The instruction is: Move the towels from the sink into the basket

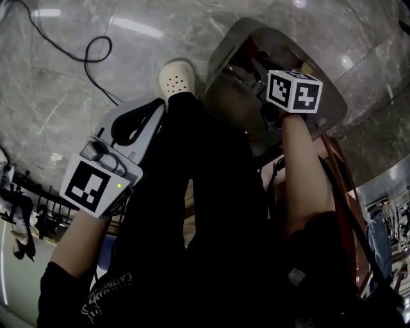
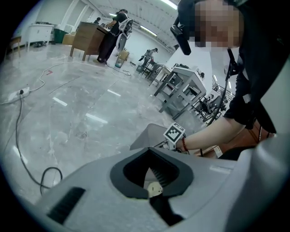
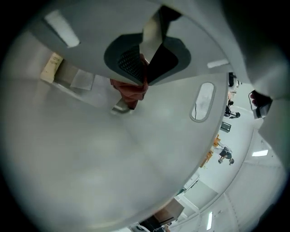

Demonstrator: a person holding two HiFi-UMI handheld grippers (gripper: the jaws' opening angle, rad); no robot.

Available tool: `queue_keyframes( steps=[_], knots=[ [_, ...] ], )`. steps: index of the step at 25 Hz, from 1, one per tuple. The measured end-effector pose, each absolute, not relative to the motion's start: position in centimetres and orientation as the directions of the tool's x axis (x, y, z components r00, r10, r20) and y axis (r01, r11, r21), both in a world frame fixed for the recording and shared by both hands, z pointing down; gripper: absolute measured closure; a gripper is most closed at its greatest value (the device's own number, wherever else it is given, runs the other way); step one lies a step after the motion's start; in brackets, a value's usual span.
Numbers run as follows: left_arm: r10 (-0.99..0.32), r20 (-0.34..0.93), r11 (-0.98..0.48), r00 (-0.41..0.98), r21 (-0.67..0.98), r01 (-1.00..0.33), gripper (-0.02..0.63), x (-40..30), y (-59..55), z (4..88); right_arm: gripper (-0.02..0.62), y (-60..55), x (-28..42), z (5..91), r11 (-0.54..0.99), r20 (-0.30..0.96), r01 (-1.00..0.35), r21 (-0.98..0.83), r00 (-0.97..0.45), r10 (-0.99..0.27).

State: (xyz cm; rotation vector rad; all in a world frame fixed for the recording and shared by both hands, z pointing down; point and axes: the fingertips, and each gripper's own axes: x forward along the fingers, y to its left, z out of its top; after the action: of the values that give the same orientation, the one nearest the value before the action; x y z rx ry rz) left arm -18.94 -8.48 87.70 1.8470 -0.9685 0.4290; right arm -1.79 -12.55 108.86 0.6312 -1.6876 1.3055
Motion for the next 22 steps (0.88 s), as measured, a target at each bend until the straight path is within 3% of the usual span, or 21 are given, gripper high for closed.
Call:
queue_keyframes(
  steps=[7, 22],
  knots=[
    [-0.410, 0.638, -0.234, 0.652, 0.617, -0.751, 0.606, -18.1, -8.0, 87.8, 0.560, -9.8, -1.8, 109.9, 0.372, 0.855, -0.770, -0.518, -0.480, 0.196],
    [-0.407, 0.592, -0.206, 0.695, 0.682, -0.702, 0.606, -12.5, -4.8, 83.4, 0.505, -8.3, 2.7, 104.9, 0.330, 0.868, -0.803, -0.497, -0.449, 0.214]
  ],
)
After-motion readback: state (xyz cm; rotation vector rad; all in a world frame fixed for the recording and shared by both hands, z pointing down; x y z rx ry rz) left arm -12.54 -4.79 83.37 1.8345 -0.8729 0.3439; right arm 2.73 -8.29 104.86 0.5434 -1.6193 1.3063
